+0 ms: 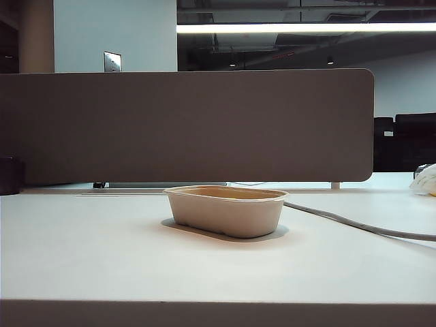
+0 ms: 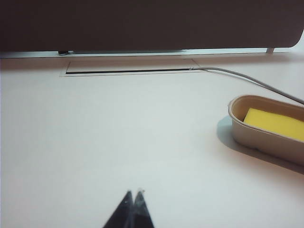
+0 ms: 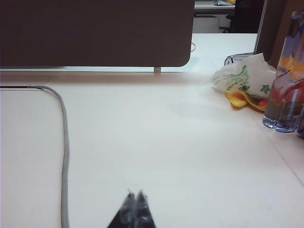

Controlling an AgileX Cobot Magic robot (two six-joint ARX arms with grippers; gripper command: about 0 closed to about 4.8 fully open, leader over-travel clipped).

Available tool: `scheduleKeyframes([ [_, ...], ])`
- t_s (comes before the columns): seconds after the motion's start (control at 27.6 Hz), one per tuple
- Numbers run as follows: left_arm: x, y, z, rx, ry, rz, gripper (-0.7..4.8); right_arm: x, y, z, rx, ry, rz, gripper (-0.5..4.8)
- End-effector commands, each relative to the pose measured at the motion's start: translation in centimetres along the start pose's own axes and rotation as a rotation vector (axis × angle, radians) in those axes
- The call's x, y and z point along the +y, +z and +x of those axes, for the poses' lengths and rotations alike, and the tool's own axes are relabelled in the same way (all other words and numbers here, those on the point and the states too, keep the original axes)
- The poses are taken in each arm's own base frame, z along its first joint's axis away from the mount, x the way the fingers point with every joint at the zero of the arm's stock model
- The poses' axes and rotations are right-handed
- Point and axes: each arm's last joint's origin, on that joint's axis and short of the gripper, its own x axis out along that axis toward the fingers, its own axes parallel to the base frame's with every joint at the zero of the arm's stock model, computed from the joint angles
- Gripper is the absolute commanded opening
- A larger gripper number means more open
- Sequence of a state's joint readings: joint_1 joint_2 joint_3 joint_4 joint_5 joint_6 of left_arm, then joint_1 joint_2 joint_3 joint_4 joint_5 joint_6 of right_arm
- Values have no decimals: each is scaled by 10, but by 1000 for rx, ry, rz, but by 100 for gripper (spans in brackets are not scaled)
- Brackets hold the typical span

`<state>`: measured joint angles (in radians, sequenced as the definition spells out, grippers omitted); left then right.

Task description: Take out the cleaning sponge from the paper lunch box and place it on the table.

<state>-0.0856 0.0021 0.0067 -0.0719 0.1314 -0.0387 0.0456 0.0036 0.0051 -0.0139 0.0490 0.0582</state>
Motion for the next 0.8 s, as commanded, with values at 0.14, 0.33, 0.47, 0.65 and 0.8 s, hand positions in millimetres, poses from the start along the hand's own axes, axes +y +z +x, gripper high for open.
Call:
scheduleKeyframes([
  [0.14, 0, 1, 0, -6, -4, 2, -5, 0, 2, 0, -17, 4, -2, -8],
  [0.33, 0, 1, 0, -6, -4, 2, -5, 0, 2, 0, -17, 4, -2, -8],
  [0.47, -5, 0, 0, -4, -37, 5, -5, 0, 2, 0, -17, 4, -1, -8],
  [0.65, -21, 0, 0, 4, -193, 16, -5, 2, 3, 0, -16, 73, 97, -8],
  [0.8, -28, -1, -2, 9, -299, 20, -5, 8, 11, -2, -20, 253, 262, -9],
])
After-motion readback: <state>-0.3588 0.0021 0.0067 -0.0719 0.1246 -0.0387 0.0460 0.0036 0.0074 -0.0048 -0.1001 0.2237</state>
